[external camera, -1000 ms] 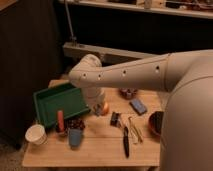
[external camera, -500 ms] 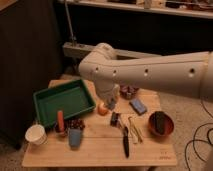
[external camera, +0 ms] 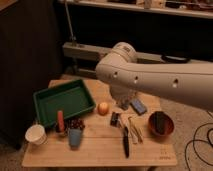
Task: Place towel in red bowl
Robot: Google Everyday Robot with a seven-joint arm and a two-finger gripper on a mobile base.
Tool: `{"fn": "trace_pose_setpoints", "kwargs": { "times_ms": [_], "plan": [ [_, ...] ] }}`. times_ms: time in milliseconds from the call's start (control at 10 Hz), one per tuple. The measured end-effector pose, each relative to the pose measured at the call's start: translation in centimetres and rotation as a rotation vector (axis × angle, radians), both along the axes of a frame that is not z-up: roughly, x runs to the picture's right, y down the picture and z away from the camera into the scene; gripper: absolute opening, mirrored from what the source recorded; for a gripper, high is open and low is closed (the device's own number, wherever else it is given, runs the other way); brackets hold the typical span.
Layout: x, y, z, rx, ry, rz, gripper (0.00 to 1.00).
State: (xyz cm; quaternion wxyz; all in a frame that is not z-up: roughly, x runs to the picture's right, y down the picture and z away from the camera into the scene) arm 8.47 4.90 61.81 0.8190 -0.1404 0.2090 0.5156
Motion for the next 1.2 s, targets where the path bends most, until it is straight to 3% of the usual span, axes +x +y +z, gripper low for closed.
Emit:
{"fn": "trace_pose_setpoints", "kwargs": {
  "times_ms": [500,800,1200],
  "plan": [
    [3.9,-0.1,-1.5,0.053,0.057,0.059,0.00],
    [9.7,1.2,-2.3,0.070,0.127,0.136,0.00],
    [19.9,4.6,-3.2,0.090,0.203,0.283,0.00]
  ]
}}
